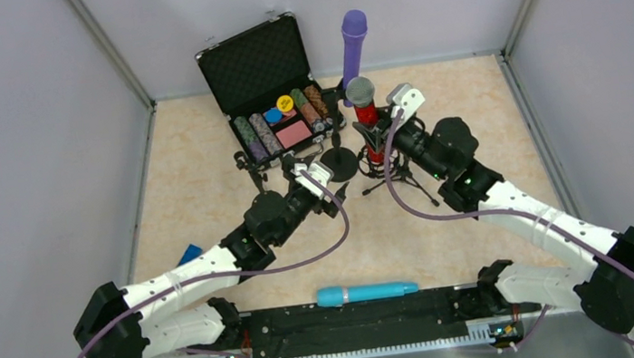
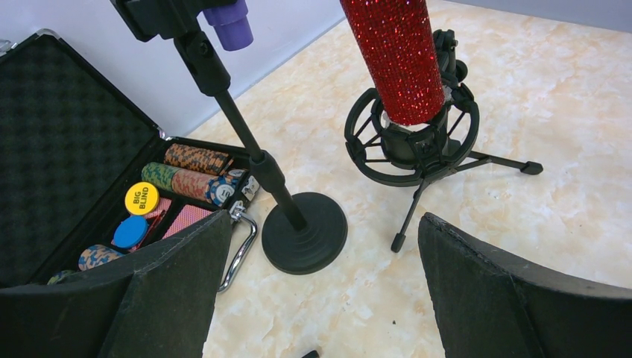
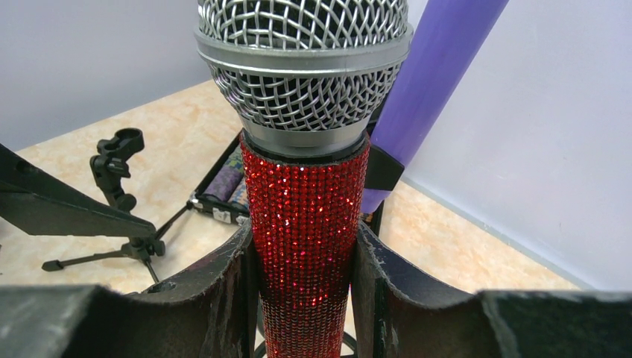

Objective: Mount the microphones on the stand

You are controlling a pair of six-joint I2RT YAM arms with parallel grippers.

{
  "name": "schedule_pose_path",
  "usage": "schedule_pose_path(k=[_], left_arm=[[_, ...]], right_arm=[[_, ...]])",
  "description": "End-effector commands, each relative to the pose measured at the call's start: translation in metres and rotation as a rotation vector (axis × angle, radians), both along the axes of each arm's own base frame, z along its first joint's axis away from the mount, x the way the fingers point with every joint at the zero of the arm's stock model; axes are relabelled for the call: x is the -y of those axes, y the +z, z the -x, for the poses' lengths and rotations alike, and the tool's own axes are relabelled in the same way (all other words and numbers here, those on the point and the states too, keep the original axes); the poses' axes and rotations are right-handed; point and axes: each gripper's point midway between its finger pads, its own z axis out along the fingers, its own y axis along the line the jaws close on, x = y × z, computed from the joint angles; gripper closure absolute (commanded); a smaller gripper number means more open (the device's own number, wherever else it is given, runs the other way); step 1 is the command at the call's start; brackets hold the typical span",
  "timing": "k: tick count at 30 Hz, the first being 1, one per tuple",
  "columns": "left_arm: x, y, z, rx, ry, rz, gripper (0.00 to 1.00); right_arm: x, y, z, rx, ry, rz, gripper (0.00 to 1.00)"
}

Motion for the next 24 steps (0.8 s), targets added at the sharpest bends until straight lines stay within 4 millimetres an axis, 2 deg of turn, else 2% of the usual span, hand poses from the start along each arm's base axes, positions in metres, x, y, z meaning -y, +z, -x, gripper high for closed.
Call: schedule_pose_path(k=[1, 9, 14, 24], left_arm=[[0.004, 0.018, 0.000, 0.028, -0.012, 0.045, 0.01], [0.004, 0.018, 0.000, 0.030, -0.014, 0.043, 0.01], [0.004, 0.019, 0.000, 0.030, -0.014, 0.045, 0.01], [0.004, 0.019, 0.000, 0.032, -0.011, 0.043, 0.01]], right_arm=[[0.002, 0.016, -0.007, 0.068, -0.026, -0.024, 1.00], [0.004, 0.001, -0.013, 0.060, -0.052, -0.010, 1.00], [0.003, -0.003, -0.012, 0.076, -0.046, -0.018, 1.00], [0.002, -0.024, -0.011, 0.068, -0.033, 0.005, 1.00]])
